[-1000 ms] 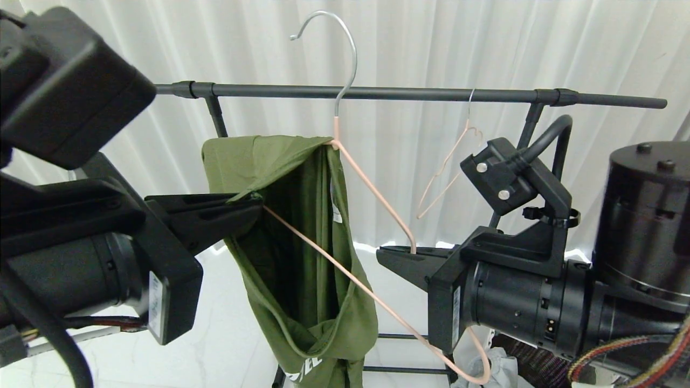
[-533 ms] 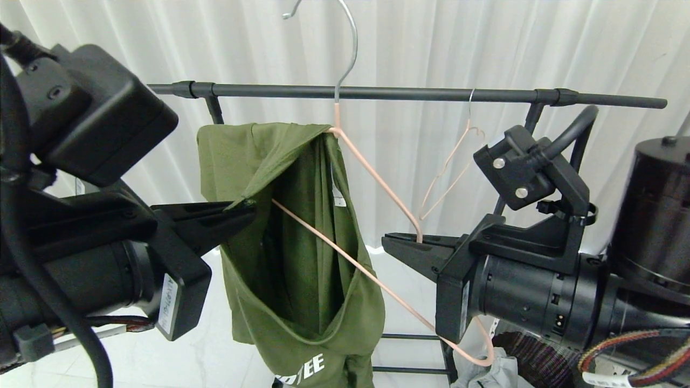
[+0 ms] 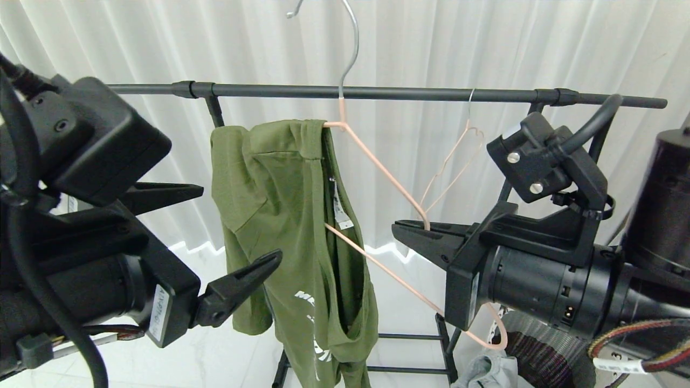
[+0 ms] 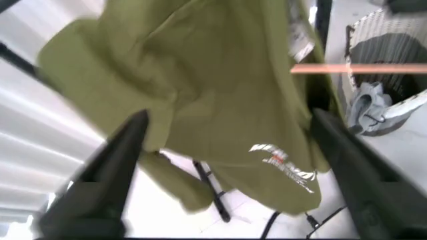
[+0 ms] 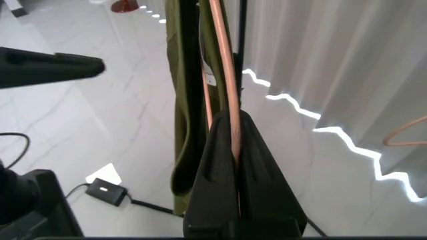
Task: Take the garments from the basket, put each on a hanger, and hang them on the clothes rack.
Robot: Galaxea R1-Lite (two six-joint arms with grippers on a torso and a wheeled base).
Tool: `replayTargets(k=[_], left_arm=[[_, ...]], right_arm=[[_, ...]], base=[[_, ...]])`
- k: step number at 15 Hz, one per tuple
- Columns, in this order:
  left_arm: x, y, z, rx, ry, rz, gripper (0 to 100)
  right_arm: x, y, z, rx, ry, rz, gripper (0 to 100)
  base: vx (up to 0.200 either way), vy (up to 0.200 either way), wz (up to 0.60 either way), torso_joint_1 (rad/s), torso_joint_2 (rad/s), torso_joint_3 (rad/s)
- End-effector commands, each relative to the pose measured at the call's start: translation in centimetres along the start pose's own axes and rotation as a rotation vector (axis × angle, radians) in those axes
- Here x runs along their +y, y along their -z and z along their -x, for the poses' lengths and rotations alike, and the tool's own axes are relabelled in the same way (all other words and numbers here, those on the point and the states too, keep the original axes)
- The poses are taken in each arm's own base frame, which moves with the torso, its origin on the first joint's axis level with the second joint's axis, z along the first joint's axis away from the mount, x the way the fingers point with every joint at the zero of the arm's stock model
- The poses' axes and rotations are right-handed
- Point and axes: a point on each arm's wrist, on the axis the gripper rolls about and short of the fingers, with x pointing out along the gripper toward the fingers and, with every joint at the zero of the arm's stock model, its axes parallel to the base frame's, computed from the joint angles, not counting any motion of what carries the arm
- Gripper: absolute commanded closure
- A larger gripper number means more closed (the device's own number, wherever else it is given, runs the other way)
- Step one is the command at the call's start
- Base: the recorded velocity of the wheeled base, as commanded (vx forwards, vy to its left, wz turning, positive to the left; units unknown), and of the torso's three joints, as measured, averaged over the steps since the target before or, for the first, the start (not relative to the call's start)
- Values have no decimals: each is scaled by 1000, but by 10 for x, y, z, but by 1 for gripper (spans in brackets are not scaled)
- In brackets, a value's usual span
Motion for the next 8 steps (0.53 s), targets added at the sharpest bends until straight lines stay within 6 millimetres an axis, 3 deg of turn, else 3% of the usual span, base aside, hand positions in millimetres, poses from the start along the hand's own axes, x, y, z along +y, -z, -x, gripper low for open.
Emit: replayTargets(k=[1, 4, 8], left_arm=[[6, 5, 7, -9, -22, 12, 0], [22, -7, 12, -123, -58, -85, 0], [51, -8, -5, -217, 3, -308, 0]], right_arm=[[-4, -2, 6, -10, 10, 7, 100], [-15, -1, 28, -20, 38, 31, 100], [-25, -5, 48, 4, 70, 55, 100]], base=[[0, 0, 0, 0, 0, 0], [0, 0, 0, 0, 0, 0], [0, 0, 0, 0, 0, 0]])
